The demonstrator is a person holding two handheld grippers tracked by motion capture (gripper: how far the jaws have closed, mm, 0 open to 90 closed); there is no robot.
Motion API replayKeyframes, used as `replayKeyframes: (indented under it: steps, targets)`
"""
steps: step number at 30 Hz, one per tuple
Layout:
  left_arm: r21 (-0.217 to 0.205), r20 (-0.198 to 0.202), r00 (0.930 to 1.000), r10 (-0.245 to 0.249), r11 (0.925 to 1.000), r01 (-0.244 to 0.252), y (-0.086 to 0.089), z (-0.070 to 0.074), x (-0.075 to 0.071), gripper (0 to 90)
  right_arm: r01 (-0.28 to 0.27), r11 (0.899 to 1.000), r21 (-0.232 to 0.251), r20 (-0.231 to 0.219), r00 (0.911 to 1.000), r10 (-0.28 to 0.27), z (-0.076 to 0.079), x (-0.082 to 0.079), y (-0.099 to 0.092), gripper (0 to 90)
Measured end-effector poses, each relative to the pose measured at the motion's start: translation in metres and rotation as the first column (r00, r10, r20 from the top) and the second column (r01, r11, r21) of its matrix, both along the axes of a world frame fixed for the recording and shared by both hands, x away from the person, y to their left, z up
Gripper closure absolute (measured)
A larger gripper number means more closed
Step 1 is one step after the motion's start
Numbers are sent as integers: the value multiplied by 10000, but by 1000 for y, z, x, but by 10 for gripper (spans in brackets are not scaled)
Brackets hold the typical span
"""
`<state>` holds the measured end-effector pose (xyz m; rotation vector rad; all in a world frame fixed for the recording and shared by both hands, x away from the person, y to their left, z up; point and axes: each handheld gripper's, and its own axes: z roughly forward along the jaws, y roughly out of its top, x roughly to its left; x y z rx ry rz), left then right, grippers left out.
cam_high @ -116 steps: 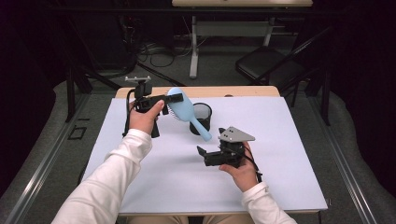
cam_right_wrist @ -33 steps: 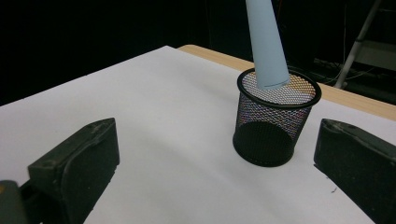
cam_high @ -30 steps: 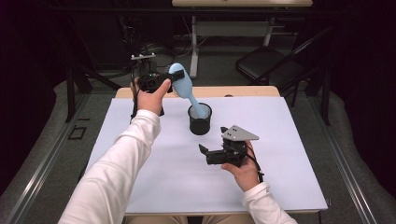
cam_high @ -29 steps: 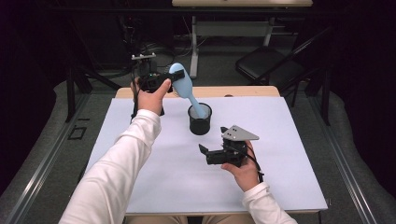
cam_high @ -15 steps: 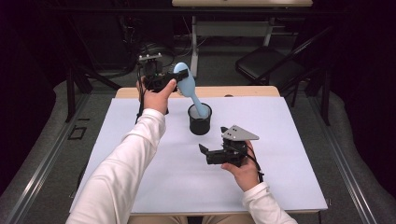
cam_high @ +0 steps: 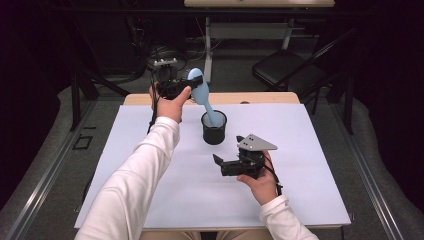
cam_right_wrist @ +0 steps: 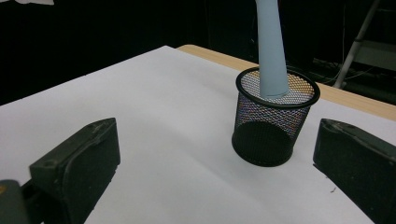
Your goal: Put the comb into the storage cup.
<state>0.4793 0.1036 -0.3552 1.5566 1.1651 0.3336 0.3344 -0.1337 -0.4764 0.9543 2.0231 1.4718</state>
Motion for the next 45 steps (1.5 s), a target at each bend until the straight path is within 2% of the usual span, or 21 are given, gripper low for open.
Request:
replayKeyframes:
  steps: [4, 8, 18, 28, 38, 45]
  targets:
    - [101, 20, 10000, 32, 9999, -32, -2, -1, 1, 507, -8, 10000, -16, -13, 10000, 8, 0, 0, 0, 0]
    - [385, -3, 10000, 1, 9993, -1, -4, -3, 1, 506, -7, 10000, -14, 0, 10000, 7, 0, 0, 0, 0]
    - [666, 6, 10000, -62, 9978, 61, -12, -9, 4, 506, 7, 10000, -30, -44, 10000, -7, 0, 0, -1, 1]
    - [725, -83, 9999, -93, 9973, 99, -16, -17, 5, 506, 13, 10000, 13, -48, 10000, -13, -1, 2, 0, 2]
    - [801, 39, 10000, -28, 9968, 25, -19, -25, 9, 506, 3, 10000, 55, -87, 10000, -3, 0, 3, -2, 2]
    - [998, 62, 10000, -29, 9950, 22, -24, -31, 11, 505, 13, 10000, 70, -67, 10000, -12, 0, 3, -3, 2]
